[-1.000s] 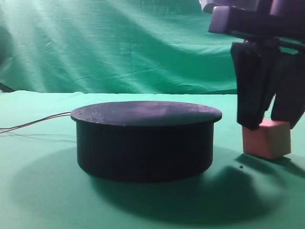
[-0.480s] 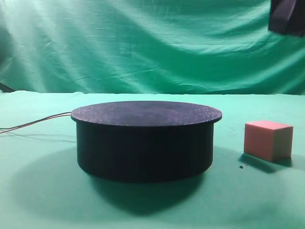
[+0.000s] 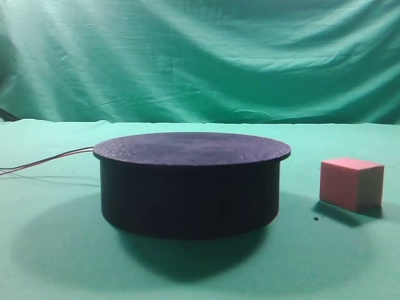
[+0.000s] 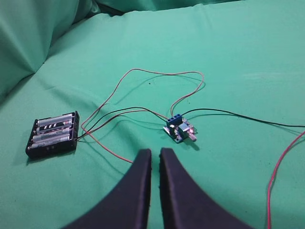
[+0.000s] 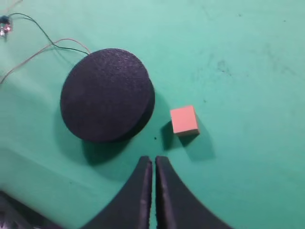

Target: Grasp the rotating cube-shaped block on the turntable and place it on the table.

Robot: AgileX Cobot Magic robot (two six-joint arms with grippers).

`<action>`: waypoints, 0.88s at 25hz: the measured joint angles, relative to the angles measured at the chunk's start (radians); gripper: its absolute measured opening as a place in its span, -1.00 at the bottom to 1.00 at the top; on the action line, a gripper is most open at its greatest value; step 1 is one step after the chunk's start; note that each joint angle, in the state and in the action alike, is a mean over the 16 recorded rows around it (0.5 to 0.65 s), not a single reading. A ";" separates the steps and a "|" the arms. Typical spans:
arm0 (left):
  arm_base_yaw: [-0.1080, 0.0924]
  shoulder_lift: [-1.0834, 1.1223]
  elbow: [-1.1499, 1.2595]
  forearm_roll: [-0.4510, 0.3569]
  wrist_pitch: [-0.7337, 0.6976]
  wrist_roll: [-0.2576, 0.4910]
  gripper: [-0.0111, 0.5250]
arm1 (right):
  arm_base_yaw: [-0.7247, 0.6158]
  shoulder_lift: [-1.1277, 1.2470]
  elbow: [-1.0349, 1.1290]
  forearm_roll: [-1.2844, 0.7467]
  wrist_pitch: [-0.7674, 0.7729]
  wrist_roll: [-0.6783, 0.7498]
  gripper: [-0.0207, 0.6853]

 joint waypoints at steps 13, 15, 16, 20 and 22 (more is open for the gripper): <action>0.000 0.000 0.000 0.000 0.000 0.000 -0.96 | -0.062 -0.052 0.031 -0.006 -0.145 -0.275 -0.94; 0.000 0.000 0.000 0.000 0.000 0.000 -0.96 | -0.100 -0.079 0.059 -0.011 -0.187 -0.306 -0.94; 0.000 0.000 0.000 0.000 0.000 0.000 -0.96 | -0.122 -0.096 0.078 -0.013 -0.210 -0.316 -0.94; 0.000 0.000 0.000 0.000 0.000 0.000 -0.96 | -0.226 -0.191 0.180 -0.018 -0.315 -0.336 -0.94; 0.000 0.000 0.000 0.000 0.000 0.000 -0.96 | -0.285 -0.253 0.245 -0.018 -0.372 -0.342 -0.94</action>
